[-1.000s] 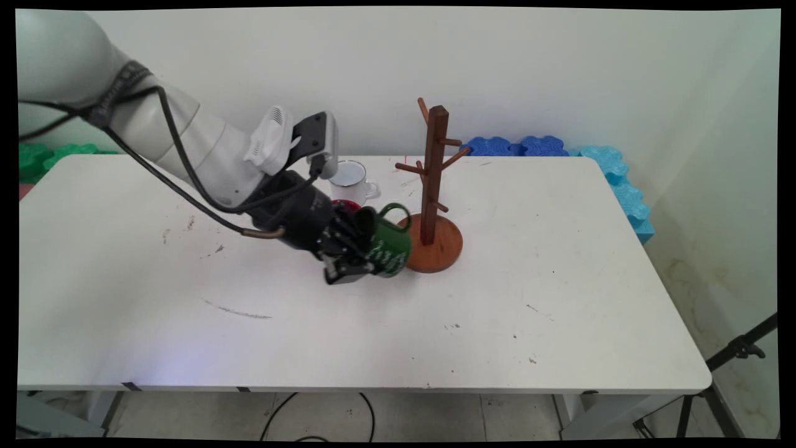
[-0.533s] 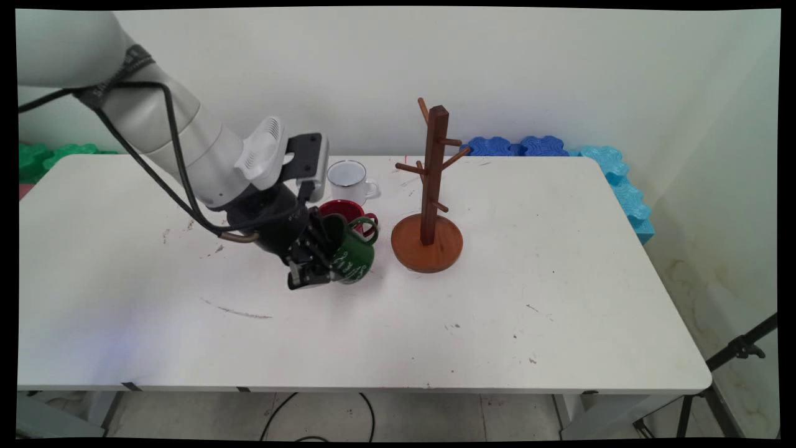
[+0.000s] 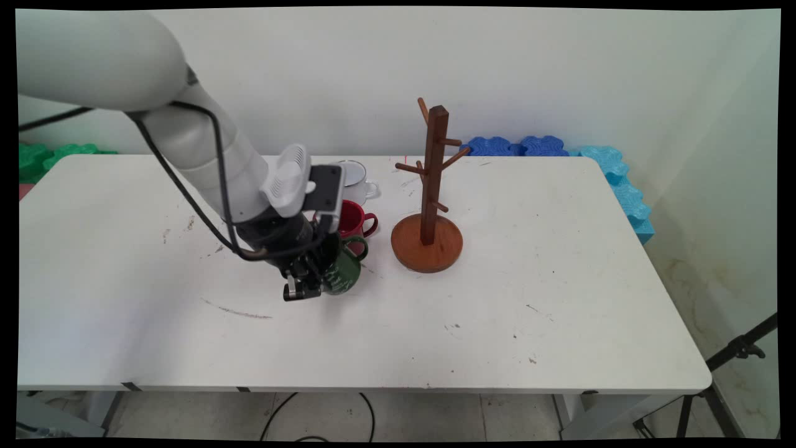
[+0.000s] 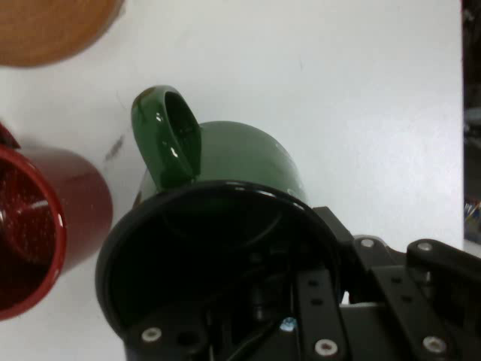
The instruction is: Place the picked object on the table
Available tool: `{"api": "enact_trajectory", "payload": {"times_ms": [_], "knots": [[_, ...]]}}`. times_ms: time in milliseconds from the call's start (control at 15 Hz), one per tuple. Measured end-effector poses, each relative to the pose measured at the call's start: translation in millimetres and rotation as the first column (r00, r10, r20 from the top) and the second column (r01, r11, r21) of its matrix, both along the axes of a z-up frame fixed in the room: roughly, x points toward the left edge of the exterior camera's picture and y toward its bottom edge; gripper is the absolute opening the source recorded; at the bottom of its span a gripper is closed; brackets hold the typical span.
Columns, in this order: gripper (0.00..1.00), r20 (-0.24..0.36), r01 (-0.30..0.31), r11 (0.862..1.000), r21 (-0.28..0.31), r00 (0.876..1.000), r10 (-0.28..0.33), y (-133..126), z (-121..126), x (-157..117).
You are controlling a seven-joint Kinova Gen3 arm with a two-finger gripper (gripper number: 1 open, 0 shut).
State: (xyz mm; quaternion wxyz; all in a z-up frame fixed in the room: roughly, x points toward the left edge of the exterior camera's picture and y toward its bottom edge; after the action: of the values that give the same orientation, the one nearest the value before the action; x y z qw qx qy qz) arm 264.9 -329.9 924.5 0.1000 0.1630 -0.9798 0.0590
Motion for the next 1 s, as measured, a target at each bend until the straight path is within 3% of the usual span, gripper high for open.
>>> {"api": "enact_trajectory", "payload": {"times_ms": [400,1000], "knots": [[0.0,0.08,0.0,0.999,0.043,0.997,-0.004,-2.9,-21.5,-21.2],[0.0,0.136,-0.008,0.996,0.084,0.991,-0.003,-12.1,-50.5,-49.7]]}}
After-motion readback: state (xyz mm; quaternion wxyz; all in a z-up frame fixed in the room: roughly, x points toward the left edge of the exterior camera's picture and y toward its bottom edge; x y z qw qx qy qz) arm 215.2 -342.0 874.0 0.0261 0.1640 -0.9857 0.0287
